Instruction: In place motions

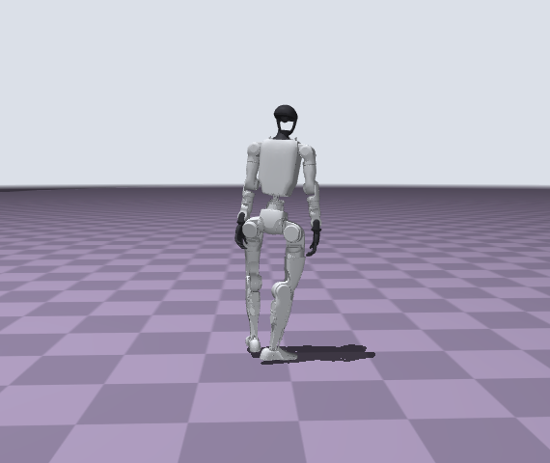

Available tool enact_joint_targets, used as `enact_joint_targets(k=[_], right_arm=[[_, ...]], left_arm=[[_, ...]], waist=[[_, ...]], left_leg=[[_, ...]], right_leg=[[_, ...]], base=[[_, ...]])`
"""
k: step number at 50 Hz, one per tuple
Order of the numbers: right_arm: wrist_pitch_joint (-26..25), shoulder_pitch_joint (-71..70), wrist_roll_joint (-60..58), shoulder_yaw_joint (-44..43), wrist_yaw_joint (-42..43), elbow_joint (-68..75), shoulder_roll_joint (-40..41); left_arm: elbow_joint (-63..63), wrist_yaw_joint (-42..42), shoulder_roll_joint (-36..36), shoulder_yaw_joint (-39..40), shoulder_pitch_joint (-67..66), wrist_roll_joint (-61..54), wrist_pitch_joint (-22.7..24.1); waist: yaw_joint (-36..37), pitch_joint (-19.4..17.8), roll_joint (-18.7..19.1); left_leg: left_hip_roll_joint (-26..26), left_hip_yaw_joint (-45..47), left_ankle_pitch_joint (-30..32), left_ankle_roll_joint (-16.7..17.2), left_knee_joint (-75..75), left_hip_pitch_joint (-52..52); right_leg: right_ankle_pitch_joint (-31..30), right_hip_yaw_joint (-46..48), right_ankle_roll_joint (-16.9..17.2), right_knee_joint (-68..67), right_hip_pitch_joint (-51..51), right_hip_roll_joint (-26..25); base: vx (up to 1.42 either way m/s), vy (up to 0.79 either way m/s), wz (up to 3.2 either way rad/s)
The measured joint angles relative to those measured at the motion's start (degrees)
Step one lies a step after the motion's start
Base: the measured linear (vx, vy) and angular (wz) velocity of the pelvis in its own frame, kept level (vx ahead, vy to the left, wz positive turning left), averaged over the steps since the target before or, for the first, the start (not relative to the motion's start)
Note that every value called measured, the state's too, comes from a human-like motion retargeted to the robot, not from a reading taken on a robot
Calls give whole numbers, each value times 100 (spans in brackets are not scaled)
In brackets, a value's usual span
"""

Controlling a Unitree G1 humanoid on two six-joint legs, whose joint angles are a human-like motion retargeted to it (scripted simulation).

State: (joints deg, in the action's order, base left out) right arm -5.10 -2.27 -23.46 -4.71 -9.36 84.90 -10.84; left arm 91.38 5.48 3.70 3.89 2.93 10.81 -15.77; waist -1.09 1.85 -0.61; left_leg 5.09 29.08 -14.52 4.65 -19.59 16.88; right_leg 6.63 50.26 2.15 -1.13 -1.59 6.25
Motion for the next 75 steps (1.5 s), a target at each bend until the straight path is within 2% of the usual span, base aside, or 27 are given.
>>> enact_joint_targets(k=[5, 7, 8, 10, 12, 13, 15, 17, 18, 20, 22, 24, 29, 31, 32, 33, 35, 37, 38, 41, 45, 52, 61, 64, 67, 70, 75], right_arm=[[-43, 349, 37, -239, 75, 337, 154], [-27, 447, -24, -354, 68, 342, 176], [-12, 500, -78, -417, 70, 316, 173], [30, 614, -163, -493, 85, 225, 113], [47, 700, -208, -499, 116, 87, 6], [46, 711, -210, -481, 142, 13, -38], [62, 613, -107, -511, 185, -102, -108], [93, 466, 136, -508, 160, -178, -149], [102, 393, 241, -489, 113, -213, -149], [100, 295, 319, -474, 34, -298, -97], [121, 252, 336, -464, 47, -400, -1], [215, 237, 401, -399, 68, -502, 61], [375, 245, 159, -123, -99, -769, 136], [393, 236, -46, 28, -118, -803, 136], [399, 235, -143, 110, -114, -804, 137], [401, 233, -244, 193, -107, -795, 147], [410, 185, -466, 330, -122, -726, 189], [401, 183, -587, 308, -177, -643, 221], [393, 168, -608, 290, -198, -630, 222], [425, 165, -594, 321, -203, -714, 213], [441, 198, -451, 375, -68, -700, 202], [300, 208, -171, 223, -126, -267, 201], [207, 229, -219, 120, 38, -16, 104], [214, 242, -290, 32, -24, 20, 80], [282, 267, -626, -147, 17, 69, 61], [296, 344, -858, -159, 255, 137, 5], [246, 610, -682, -320, 470, 391, -94]], left_arm=[[-30, 59, 147, 59, 6, -19, 52], [-29, 50, 127, 76, 32, -92, 80], [-15, 47, 105, 77, 42, -132, 97], [27, 55, 36, 66, 33, -203, 118], [68, 113, -49, 56, -16, -237, 110], [91, 160, -83, 57, -26, -249, 98], [133, 236, -91, 46, 73, -225, 51], [80, 224, -93, 96, 118, -107, 26], [55, 229, -83, 99, 117, -73, 44], [32, 293, -27, 65, 41, -22, 87], [65, 337, 74, 36, -58, 50, 71], [115, 323, 173, 34, -116, 141, 29], [145, 148, 303, 143, -174, 147, -92], [94, 112, 291, 225, -249, 73, -78], [67, 137, 278, 271, -299, 48, -71], [42, 191, 270, 331, -357, 35, -72], [-1, 418, 300, 495, -452, 80, -117], [18, 531, 223, 595, -514, 157, -195], [32, 486, 135, 637, -525, 111, -203], [20, 475, -60, 725, -617, -131, -91], [-7, 700, -198, 743, -660, 9, -114], [-248, 699, -177, 528, -621, 151, -33], [-555, 851, -234, 400, -401, -124, 51], [-618, 831, -227, 287, -406, -71, 74], [-616, 762, -252, 173, -502, -9, 140], [-543, 625, -300, 183, -629, 119, 232], [-139, 294, -329, 278, -705, 220, 263]], waist=[[170, 436, -200], [223, 569, -207], [258, 635, -179], [462, 735, -35], [507, 758, 338], [508, 690, 523], [363, 387, 772], [134, 77, 858], [120, -32, 841], [74, -74, 811], [-129, 36, 825], [-186, 99, 779], [-122, 43, 398], [-115, -20, 199], [-116, -54, 114], [-115, -91, 45], [118, -43, -105], [241, 131, -111], [279, 180, -92], [322, 135, -47], [9, 144, 77], [170, 121, -14], [6, 14, 102], [-63, 27, 71], [-64, 90, 57], [-138, 78, 75], [-230, 188, 189]], left_leg=[[-78, 129, -93, -137, 91, -529], [-227, -61, 27, -35, 178, -658], [-300, -174, -92, 119, 280, -730], [-403, -306, -240, 27, 737, -899], [-478, -1254, -91, -140, 900, -800], [-257, -1328, -92, -135, 680, -706], [-226, -1910, -48, -199, 358, -594], [-324, -2188, 92, -323, 353, -681], [-398, -2270, 169, -374, 402, -723], [-511, -2493, 318, -427, 519, -701], [-548, -2852, 444, -393, 607, -553], [-617, -3096, 530, -359, 733, -508], [-1026, -3516, 662, -365, 1112, -714], [-1244, -3677, 662, -364, 1250, -895], [-1328, -3759, 651, -350, 1320, -1011], [-1377, -3842, 635, -328, 1399, -1153], [-1396, -3734, 610, -318, 1584, -1323], [-1380, -3783, 611, -323, 1651, -1293], [-1343, -3822, 611, -308, 1667, -1273], [-1260, -3842, 570, -281, 1604, -1289], [-1204, -4161, 509, -247, 1410, -1230], [-1195, -4301, 441, -83, 1281, -1160], [-1153, -4554, 619, 229, 1453, -969], [-1040, -4041, 622, 402, 1452, -885], [-829, -3136, 554, 377, 1340, -905], [-885, -3315, 571, 229, 1256, -1073], [-792, -2857, 492, 173, 1663, -1295]], right_leg=[[-25, 1222, 327, -38, -226, 174], [-82, 1610, 439, -94, -317, 190], [-124, 1866, 486, -144, -378, 179], [-278, 2224, 476, -402, -508, 202], [-670, 2190, 172, -1016, -631, 315], [-871, 1823, -74, -1597, -569, 534], [-1194, 522, -526, -3110, -169, 1120], [-1537, -690, -773, -3946, 200, 1228], [-1645, -1340, -706, -4142, 418, 1102], [-1711, -2765, -414, -4352, 977, 479], [-1603, -3452, 19, -4244, 1272, 40], [-1254, -3584, 195, -3903, 1373, -34], [-493, -3970, 313, -2279, 1346, -79], [-481, -4317, 426, -1436, 1268, -149], [-598, -4403, 378, -1052, 1219, -174], [-877, -4366, 120, -746, 1171, -201], [-637, -5172, 218, -798, 1161, -309], [-672, -3787, 84, -672, 1104, -93], [-656, -4013, 134, -655, 1086, -150], [-683, -3677, 165, -546, 915, -133], [-665, -3424, 151, -362, 691, -188], [-612, -3198, 19, -94, 451, -273], [-492, -2899, 21, 41, 462, -347], [-500, -2748, 10, 115, 507, -325], [-548, -2718, -17, 124, 620, -313], [-625, -2774, -31, 126, 656, -316], [-698, -2876, -30, 129, 711, -422]], base=[[-36, 19, 305], [-31, 31, 279], [-26, 37, 236], [-21, 45, 181], [-14, 54, 161], [-17, 52, 166], [-26, 36, 206], [-29, 32, 221], [-23, 30, 167], [-19, 12, 153], [-13, 4, 186], [-9, 2, 157], [1, -1, 120], [7, -9, 102], [13, -14, 88], [17, -14, 46], [20, -11, -14], [20, -9, 28], [15, -12, 44], [13, -12, 28], [16, -12, 82], [10, -15, 34], [0, -9, 55], [-5, -7, 53], [-1, -1, 9], [-2, 3, -21], [-4, 7, -32]])
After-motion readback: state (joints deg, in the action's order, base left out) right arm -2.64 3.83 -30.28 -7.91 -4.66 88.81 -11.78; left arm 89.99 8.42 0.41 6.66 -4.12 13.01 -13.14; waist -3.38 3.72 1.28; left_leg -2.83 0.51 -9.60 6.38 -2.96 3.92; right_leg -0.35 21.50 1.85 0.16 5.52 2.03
